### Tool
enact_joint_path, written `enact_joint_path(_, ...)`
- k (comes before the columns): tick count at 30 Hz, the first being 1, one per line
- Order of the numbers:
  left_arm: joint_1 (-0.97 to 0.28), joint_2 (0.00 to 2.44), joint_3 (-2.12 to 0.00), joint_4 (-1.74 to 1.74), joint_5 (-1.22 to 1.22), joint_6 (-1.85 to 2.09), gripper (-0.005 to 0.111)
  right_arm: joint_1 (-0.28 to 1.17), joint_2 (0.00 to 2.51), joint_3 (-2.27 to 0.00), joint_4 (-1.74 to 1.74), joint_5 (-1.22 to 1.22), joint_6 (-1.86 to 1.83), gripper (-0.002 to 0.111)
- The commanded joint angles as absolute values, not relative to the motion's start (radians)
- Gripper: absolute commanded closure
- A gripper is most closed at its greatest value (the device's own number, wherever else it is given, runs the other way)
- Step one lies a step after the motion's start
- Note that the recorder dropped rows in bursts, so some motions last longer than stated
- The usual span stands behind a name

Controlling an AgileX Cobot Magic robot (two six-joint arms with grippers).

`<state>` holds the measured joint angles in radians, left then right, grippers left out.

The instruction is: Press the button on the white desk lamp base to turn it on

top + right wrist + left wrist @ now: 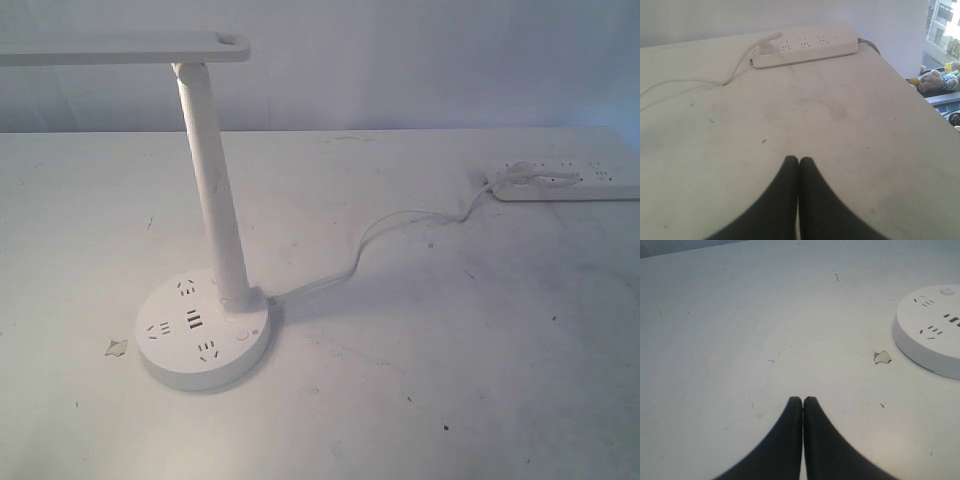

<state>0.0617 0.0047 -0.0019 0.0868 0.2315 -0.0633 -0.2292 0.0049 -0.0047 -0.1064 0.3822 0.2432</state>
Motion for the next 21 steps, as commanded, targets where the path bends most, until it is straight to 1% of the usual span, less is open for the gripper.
enact_joint_path(1,0.057,0.0,0.0,0.087,0.231,-0.064,0.107,-0.227,0.0,0.0,-0.109,0.372,0.232,0.108)
enact_joint_path(21,0.057,0.0,0.0,0.087,0.231,-0.064,0.107,-0.227,0.0,0.0,-0.106,0.37,0.245,0.108)
